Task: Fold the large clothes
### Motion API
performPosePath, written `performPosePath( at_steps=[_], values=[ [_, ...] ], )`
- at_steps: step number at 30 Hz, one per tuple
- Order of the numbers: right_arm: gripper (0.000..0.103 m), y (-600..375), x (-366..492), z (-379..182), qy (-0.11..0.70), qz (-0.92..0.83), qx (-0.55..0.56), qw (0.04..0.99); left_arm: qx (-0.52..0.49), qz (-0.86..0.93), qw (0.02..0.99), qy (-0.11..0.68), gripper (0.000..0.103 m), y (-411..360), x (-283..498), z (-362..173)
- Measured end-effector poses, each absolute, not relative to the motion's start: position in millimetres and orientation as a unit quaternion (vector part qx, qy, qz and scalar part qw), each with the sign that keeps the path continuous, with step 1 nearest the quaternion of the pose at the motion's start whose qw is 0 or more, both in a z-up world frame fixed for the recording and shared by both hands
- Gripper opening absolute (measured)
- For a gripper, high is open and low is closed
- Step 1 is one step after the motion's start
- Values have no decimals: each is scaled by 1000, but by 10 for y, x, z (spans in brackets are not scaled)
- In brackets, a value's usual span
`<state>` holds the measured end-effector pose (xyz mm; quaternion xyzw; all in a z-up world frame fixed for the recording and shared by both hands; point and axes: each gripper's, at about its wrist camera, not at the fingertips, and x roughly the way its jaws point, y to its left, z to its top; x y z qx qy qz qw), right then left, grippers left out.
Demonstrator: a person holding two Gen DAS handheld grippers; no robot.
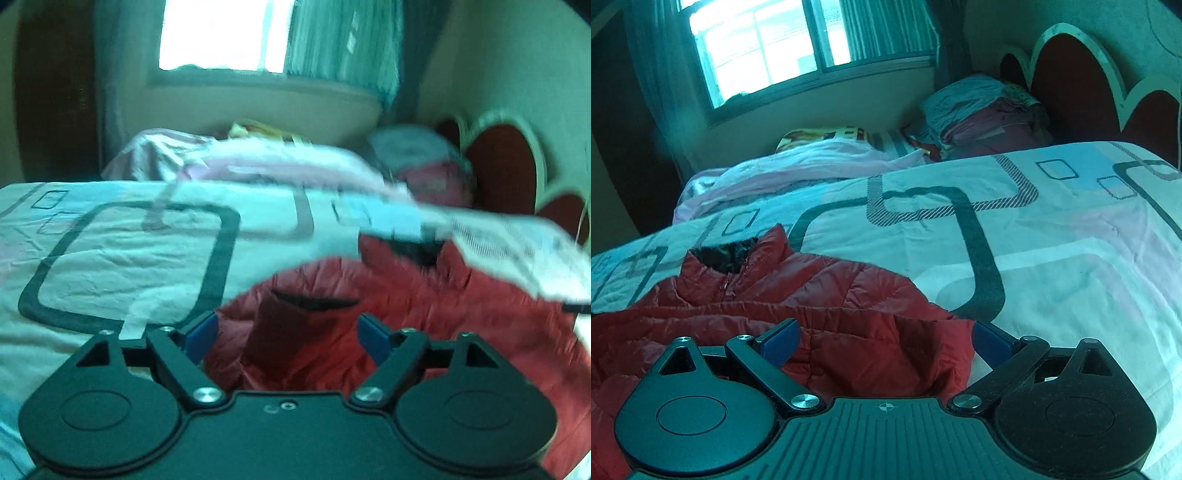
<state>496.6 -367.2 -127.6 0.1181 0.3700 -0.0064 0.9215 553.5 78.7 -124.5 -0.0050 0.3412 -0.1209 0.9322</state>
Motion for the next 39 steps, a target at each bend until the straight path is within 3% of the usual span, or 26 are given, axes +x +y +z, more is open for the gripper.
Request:
performPosePath(
  at_steps=[2, 3, 5, 7, 8, 9, 11, 13, 15, 25, 39],
  values=[
    [99, -3645, 5015, -1356, 382, -3, 118, 917, 0, -126, 925, 358, 74, 742, 5636, -1363],
    [95, -3641, 5025, -1385, 385, -1, 121, 915, -3, -127, 923, 365, 63, 732, 5673, -1418],
    [72, -3640, 5054, -1432, 397, 5, 126, 909, -14, -131, 919, 371, 48, 736, 5708, -1498],
    [70, -3657, 5051, -1462, 400, 5, 127, 908, -23, -136, 920, 367, 41, 749, 5692, -1543],
    [66, -3677, 5045, -1473, 401, 6, 130, 907, -27, -140, 920, 366, 32, 752, 5681, -1553],
    [53, -3699, 5043, -1483, 403, 9, 134, 905, -28, -143, 920, 364, 25, 755, 5661, -1555],
    [34, -3732, 5040, -1492, 405, 14, 145, 903, -23, -147, 922, 356, 17, 742, 5626, -1546],
    [30, -3743, 5031, -1492, 404, 17, 149, 902, -17, -152, 925, 348, 12, 723, 5597, -1528],
    [14, -3730, 5020, -1478, 402, 24, 155, 902, -14, -152, 930, 335, 10, 704, 5570, -1492],
    [10, -3573, 5008, -1152, 335, 8, 90, 938, -22, -139, 952, 270, 8, 624, 5612, -1207],
    [11, -3549, 5699, -1186, 313, -35, 67, 947, 12, -89, 961, 260, 8, 325, 6149, -1329]
  ],
)
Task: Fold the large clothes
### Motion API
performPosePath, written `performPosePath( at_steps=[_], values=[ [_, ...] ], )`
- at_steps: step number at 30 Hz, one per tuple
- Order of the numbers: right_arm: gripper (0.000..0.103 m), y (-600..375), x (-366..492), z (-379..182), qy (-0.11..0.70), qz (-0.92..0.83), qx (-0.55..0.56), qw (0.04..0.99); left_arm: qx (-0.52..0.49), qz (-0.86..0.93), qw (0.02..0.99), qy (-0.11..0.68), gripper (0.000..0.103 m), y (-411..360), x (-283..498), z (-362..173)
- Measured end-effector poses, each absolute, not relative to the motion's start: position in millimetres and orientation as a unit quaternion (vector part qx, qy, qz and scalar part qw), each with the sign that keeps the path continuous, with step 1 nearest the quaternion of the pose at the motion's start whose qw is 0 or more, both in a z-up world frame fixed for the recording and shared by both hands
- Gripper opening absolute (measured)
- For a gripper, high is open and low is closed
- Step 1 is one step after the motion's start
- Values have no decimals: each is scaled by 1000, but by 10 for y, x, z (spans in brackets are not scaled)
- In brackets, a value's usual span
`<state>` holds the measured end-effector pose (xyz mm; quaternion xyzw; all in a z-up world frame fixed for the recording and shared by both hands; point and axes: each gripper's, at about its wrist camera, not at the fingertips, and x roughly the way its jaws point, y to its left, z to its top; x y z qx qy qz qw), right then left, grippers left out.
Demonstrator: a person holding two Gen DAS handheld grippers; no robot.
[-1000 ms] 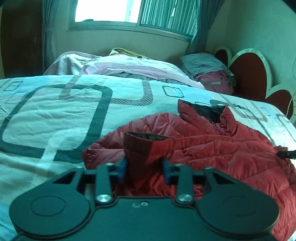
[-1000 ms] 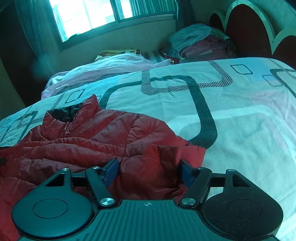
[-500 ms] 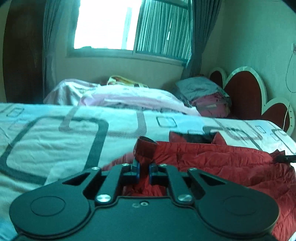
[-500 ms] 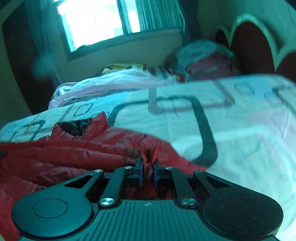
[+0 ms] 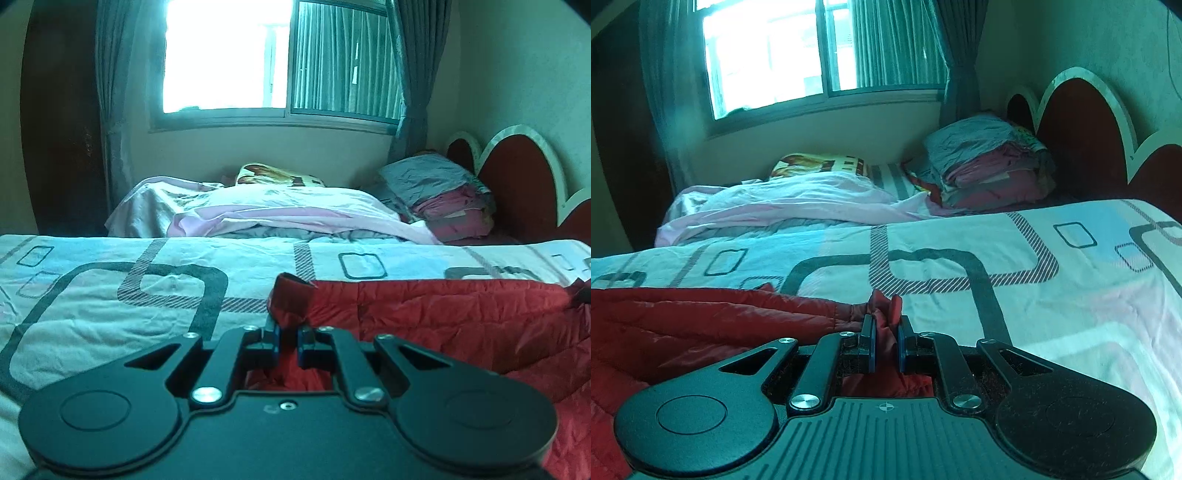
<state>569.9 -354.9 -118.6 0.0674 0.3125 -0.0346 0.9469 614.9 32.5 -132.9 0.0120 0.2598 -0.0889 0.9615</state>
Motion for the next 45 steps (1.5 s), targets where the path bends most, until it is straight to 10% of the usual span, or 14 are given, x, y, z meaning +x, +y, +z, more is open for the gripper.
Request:
performPosePath(
  at_steps=[11, 17, 21, 24, 27, 28, 45],
  values=[
    [11, -3469, 6141, -1754, 344, -80, -10, 936, 52, -46, 951, 301, 10, 141, 6496, -1828],
    [11, -3594, 6177, -1909, 365, -89, -2, 927, 37, -44, 947, 317, 25, 231, 6515, -1823],
    [11, -3639, 6063, -1642, 342, -84, 21, 936, 12, -37, 951, 307, 65, 305, 6420, -1651],
    [13, -3644, 5956, -1420, 332, -70, 48, 939, 15, -44, 954, 297, 65, 287, 6278, -1503],
    [73, -3536, 5788, -1198, 308, -64, 73, 946, 15, -56, 952, 302, 65, 207, 6117, -1375],
    [76, -3448, 5704, -1128, 292, -58, 72, 952, 14, -62, 950, 304, 65, 169, 6070, -1349],
    [76, -2867, 5997, -1963, 330, -107, 18, 938, 23, -60, 950, 306, 67, -380, 6069, -1995]
  ],
)
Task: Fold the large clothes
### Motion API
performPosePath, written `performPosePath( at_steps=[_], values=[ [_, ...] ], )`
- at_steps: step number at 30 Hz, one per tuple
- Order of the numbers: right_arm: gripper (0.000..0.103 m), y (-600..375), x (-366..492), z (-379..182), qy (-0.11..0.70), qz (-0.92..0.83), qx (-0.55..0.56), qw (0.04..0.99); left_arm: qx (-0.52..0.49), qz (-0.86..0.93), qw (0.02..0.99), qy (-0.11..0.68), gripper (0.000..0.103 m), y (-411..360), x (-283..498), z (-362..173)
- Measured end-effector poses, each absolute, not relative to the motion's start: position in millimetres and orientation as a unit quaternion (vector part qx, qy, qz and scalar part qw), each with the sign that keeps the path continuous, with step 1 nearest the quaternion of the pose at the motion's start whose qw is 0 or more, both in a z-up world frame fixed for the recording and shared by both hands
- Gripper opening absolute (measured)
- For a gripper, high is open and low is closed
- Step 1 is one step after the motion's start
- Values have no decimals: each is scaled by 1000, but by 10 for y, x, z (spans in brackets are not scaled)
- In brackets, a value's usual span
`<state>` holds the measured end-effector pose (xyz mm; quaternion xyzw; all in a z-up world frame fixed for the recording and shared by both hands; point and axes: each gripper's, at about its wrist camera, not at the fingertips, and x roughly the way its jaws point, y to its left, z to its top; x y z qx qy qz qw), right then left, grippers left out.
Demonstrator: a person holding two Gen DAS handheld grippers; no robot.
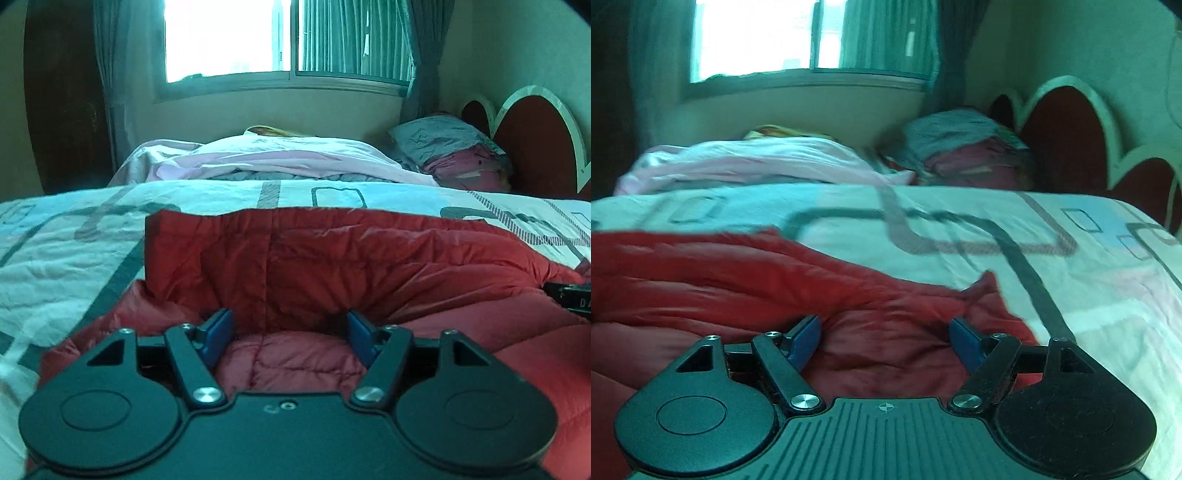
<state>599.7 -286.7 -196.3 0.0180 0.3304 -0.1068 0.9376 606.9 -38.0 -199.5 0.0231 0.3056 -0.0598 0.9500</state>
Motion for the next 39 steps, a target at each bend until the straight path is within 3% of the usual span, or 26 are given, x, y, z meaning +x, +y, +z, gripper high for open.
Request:
performPosePath(
  at_steps=[9, 20, 27, 33, 36, 39],
  values=[
    [76, -2881, 6027, -2023, 345, -108, 13, 932, 24, -66, 945, 319, 67, -345, 6143, -2028],
    [76, -3048, 5257, -1439, 302, -78, 21, 950, 35, -65, 950, 304, 67, -120, 5639, -1600],
    [76, -3064, 4808, -1708, 330, -93, 16, 939, 62, -41, 947, 313, 73, 148, 5260, -1808],
    [76, -3150, 4863, -1916, 347, -94, 26, 933, 45, -40, 943, 326, 73, 169, 5262, -1926],
    [76, -3132, 4810, -1735, 344, -108, 36, 932, 48, -32, 940, 335, 66, 125, 5223, -1826],
    [76, -3099, 4779, -1842, 354, -98, 23, 930, 53, -41, 941, 331, 71, 147, 5210, -1877]
  ],
)
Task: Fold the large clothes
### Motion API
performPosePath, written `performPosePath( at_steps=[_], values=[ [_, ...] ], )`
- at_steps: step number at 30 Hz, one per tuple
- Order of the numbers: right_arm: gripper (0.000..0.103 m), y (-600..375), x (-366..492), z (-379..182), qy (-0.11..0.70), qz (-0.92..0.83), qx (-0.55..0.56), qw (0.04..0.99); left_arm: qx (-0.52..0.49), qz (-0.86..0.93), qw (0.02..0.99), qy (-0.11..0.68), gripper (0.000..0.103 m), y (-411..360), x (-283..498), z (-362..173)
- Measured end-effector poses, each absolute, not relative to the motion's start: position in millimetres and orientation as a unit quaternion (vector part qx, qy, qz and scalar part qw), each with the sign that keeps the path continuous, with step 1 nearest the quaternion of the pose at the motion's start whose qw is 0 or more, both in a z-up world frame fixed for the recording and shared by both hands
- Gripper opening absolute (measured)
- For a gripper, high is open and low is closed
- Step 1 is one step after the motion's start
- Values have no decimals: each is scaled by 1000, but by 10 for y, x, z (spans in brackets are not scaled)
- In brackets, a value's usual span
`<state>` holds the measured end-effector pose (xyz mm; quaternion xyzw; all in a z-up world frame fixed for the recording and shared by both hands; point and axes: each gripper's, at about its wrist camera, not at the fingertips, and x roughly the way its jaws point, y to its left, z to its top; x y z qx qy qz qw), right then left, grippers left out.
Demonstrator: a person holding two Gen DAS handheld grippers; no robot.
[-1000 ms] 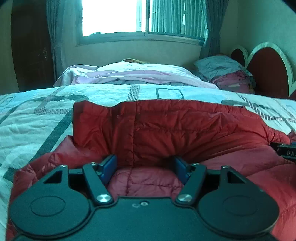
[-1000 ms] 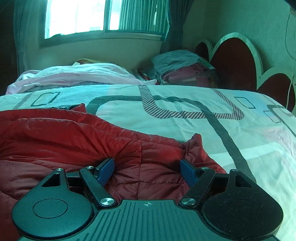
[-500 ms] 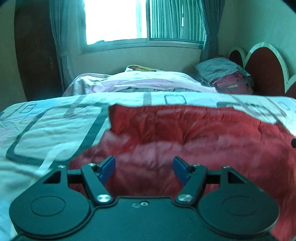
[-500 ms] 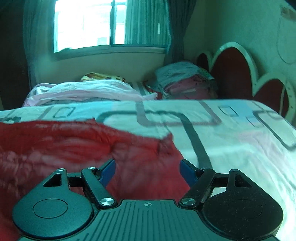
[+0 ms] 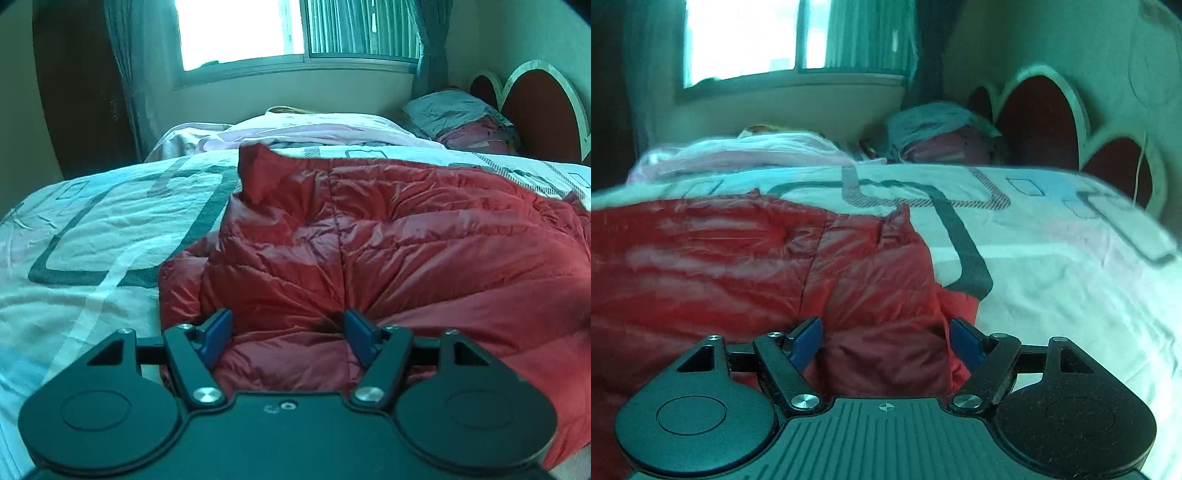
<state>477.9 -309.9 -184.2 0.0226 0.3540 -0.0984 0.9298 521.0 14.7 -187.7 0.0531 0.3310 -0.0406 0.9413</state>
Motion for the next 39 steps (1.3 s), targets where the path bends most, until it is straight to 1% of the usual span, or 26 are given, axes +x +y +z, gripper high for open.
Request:
performPosePath(
  at_steps=[2, 4, 6, 8, 15, 17, 20, 22, 24, 28, 32, 39],
  values=[
    [76, -3145, 4784, -1893, 356, -96, 34, 929, 42, -44, 939, 338, 75, 201, 5261, -1901],
    [76, -3163, 4809, -1847, 367, -99, 45, 924, 42, -45, 936, 345, 75, 216, 5283, -1860],
    [76, -3185, 4771, -1717, 365, -103, 52, 924, 43, -41, 937, 344, 71, 222, 5234, -1775],
    [76, -3162, 4631, -1588, 348, -103, 51, 930, 28, -48, 940, 337, 75, 266, 5129, -1697],
    [76, -2998, 4224, -1386, 346, -98, 44, 932, 25, -65, 942, 327, 75, 368, 4796, -1632],
    [76, -2932, 4149, -1413, 351, -97, 33, 931, 40, -63, 938, 338, 77, 409, 4793, -1742],
    [76, -2924, 4154, -1609, 378, -114, 25, 918, 27, -68, 936, 346, 80, 477, 4818, -1855],
    [76, -2960, 4172, -1667, 391, -119, 39, 912, 24, -63, 934, 352, 79, 475, 4825, -1828],
    [76, -2973, 4124, -1575, 388, -128, 54, 911, 20, -61, 931, 359, 77, 482, 4806, -1761],
    [76, -2973, 3977, -1431, 380, -128, 65, 914, -6, -62, 923, 379, 81, 564, 4745, -1675],
    [76, -2965, 3854, -1391, 394, -118, 104, 905, -52, -65, 911, 405, 86, 668, 4673, -1641],
    [76, -2934, 3659, -1421, 412, -113, 135, 894, -94, -66, 900, 420, 88, 724, 4531, -1594]
  ],
)
